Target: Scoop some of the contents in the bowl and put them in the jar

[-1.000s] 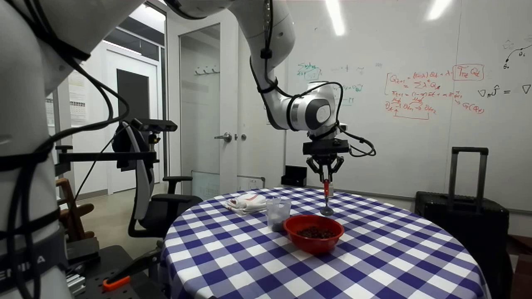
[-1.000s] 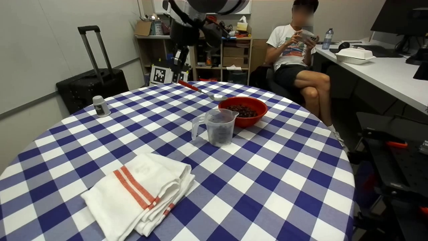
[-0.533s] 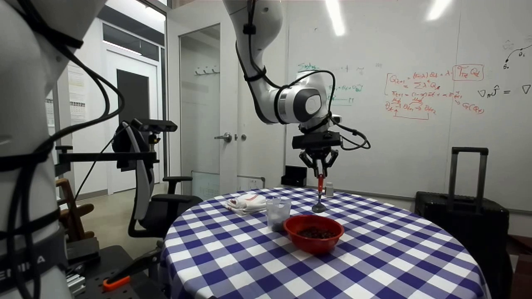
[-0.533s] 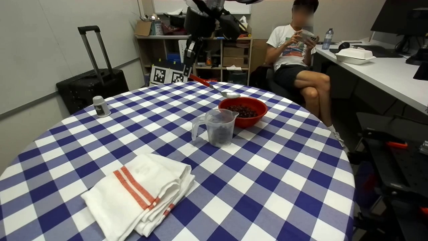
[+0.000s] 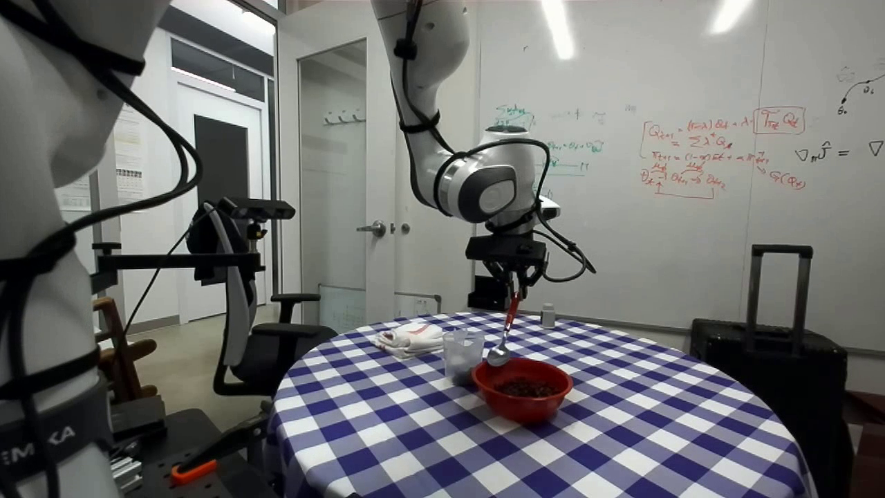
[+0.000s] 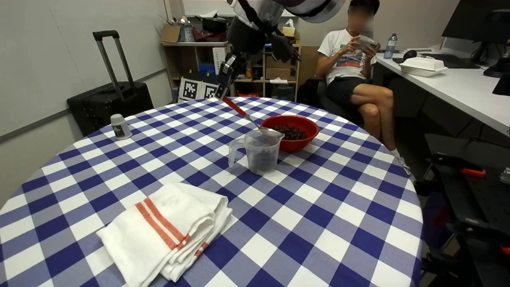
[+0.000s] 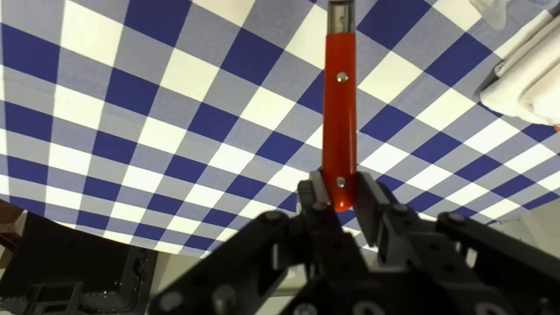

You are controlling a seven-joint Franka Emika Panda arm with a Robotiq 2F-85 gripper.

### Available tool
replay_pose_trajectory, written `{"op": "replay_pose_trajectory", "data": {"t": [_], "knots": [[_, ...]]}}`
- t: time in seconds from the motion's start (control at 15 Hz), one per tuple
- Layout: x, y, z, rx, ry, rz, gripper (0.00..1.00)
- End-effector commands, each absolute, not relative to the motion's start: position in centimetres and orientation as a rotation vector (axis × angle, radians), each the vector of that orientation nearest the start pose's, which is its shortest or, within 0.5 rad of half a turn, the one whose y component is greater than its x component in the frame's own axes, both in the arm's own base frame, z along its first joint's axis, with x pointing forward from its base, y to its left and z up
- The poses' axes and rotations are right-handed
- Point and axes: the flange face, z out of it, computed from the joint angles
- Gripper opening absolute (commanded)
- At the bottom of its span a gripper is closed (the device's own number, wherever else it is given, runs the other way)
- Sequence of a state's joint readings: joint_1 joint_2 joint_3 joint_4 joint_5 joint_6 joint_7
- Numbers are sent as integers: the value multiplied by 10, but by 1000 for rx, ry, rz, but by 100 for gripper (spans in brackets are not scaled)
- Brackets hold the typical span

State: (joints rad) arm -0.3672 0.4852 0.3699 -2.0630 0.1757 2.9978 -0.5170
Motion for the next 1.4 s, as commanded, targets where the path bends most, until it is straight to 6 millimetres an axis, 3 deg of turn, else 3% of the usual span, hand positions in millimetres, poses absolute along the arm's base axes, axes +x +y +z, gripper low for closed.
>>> {"op": "replay_pose_trajectory", "data": {"t": [0.0, 0.33, 0.8, 1.33], "knots": [[627, -43, 261, -2872, -386, -841, 5], [623, -76, 260, -2875, -384, -860, 5], [620, -86, 245, -2773, -330, -871, 5], [600, -115, 211, -2775, -281, -826, 5]]}}
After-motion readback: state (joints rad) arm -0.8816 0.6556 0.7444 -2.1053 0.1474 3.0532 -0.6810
